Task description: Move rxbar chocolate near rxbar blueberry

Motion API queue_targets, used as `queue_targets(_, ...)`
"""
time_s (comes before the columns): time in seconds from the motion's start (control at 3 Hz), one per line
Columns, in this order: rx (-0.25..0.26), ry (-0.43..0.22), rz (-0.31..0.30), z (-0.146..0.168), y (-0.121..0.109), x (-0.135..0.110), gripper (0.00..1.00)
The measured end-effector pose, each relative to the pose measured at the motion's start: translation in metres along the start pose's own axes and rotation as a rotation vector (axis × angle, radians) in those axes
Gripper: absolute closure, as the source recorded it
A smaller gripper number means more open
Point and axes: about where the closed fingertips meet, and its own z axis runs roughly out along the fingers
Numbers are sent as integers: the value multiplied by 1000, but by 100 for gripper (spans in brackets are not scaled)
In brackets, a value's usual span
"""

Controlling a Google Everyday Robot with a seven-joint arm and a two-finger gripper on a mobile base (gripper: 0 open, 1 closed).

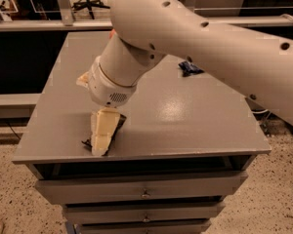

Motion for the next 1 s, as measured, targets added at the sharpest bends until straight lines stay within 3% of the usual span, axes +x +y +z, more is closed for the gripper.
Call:
queue_targets(0.33, -34, -9, 43, 28, -2, 1, 0)
queue_targets(1.0, -32, 29, 83, 33, 0, 33, 0)
